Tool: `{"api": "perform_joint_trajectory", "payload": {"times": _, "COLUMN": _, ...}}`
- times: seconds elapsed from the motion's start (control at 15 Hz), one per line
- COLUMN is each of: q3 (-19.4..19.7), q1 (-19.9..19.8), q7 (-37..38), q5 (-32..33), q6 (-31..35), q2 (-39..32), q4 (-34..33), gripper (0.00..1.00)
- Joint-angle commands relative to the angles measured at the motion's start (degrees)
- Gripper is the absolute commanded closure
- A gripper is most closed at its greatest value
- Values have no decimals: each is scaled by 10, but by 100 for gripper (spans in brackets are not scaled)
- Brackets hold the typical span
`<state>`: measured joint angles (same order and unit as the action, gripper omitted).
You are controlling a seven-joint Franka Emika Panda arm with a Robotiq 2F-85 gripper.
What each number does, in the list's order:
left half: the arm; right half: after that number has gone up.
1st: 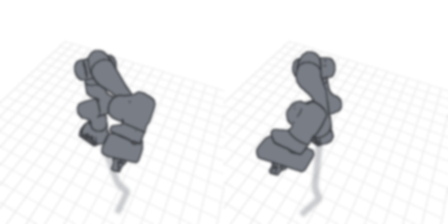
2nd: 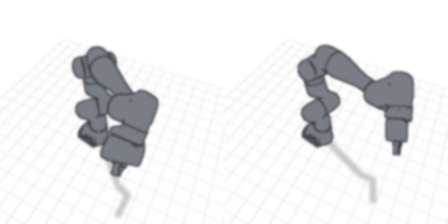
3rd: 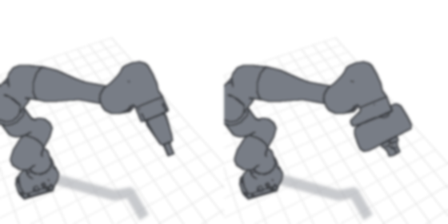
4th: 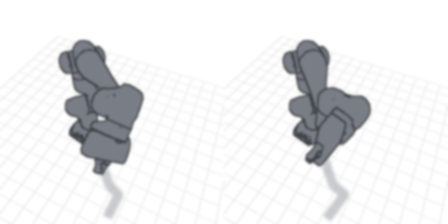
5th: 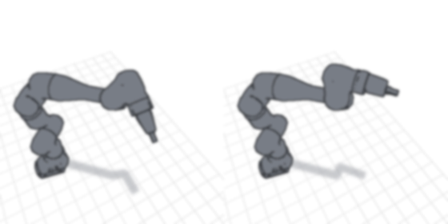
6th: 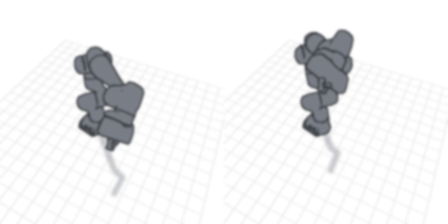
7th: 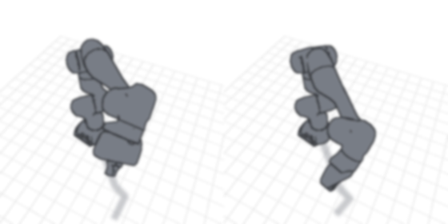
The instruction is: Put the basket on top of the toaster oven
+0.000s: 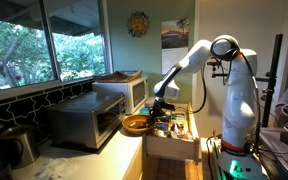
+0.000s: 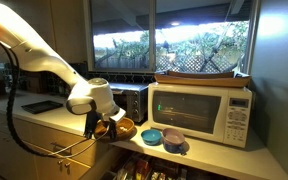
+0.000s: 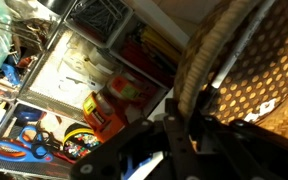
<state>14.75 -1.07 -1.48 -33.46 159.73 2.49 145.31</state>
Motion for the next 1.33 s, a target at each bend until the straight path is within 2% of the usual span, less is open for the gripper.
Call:
{"api": "perform_joint_trajectory", "payload": {"times": 0.0, "q3": 0, "q1": -3, "q7": 0, "q5": 27, "q6": -42, "q2": 40, "q4": 18, "gripper": 100}}
{"api": "perform_joint_trajectory", "payload": {"times": 0.07, "q3": 3, "q1": -5, "q7": -13, "q5": 34, "q6": -70, "q2": 69, "q4": 30, "gripper": 98}}
{"api": "perform_joint_trajectory", "payload": {"times": 0.13, "q3": -16, "q1": -29, "q7": -12, "q5": 52, "q6": -95, "q2": 93, "q4": 41, "gripper": 97}}
{"api": "perform_joint_trajectory", "payload": {"times": 0.2, "q3": -15, "q1": -35, "q7": -14, "q5": 70, "q6": -122, "q2": 131, "q4": 59, "gripper": 98}}
{"api": "perform_joint_trajectory", "payload": {"times": 0.4, "q3": -25, "q1": -78, "q7": 46, "q5": 170, "q6": -196, "q2": 215, "q4": 87, "gripper": 98}}
{"api": "perform_joint_trajectory", "payload": {"times": 0.53, "q3": -32, "q1": -106, "q7": 66, "q5": 201, "q6": -202, "q2": 279, "q4": 103, "gripper": 98}}
{"api": "perform_joint_trajectory", "payload": {"times": 0.67, "q3": -39, "q1": -130, "q7": 76, "q5": 217, "q6": -180, "q2": 344, "q4": 116, "gripper": 98}}
{"api": "perform_joint_trajectory", "payload": {"times": 0.8, "q3": -39, "q1": -137, "q7": 68, "q5": 213, "q6": -163, "q2": 384, "q4": 108, "gripper": 98}}
{"api": "perform_joint_trajectory", "payload": {"times": 0.93, "q3": -38, "q1": -131, "q7": 58, "q5": 206, "q6": -130, "q2": 401, "q4": 89, "gripper": 98}}
{"api": "perform_joint_trajectory", "payload": {"times": 1.07, "q3": -28, "q1": -110, "q7": 52, "q5": 189, "q6": -70, "q2": 395, "q4": 70, "gripper": 98}}
{"api": "perform_joint_trajectory", "payload": {"times": 1.13, "q3": -30, "q1": -122, "q7": 60, "q5": 205, "q6": -111, "q2": 397, "q4": 76, "gripper": 98}}
{"api": "perform_joint_trajectory", "payload": {"times": 1.2, "q3": -31, "q1": -120, "q7": 60, "q5": 205, "q6": -103, "q2": 400, "q4": 73, "gripper": 90}}
{"api": "perform_joint_trajectory", "payload": {"times": 1.27, "q3": -30, "q1": -120, "q7": 60, "q5": 205, "q6": -105, "q2": 401, "q4": 74, "gripper": 90}}
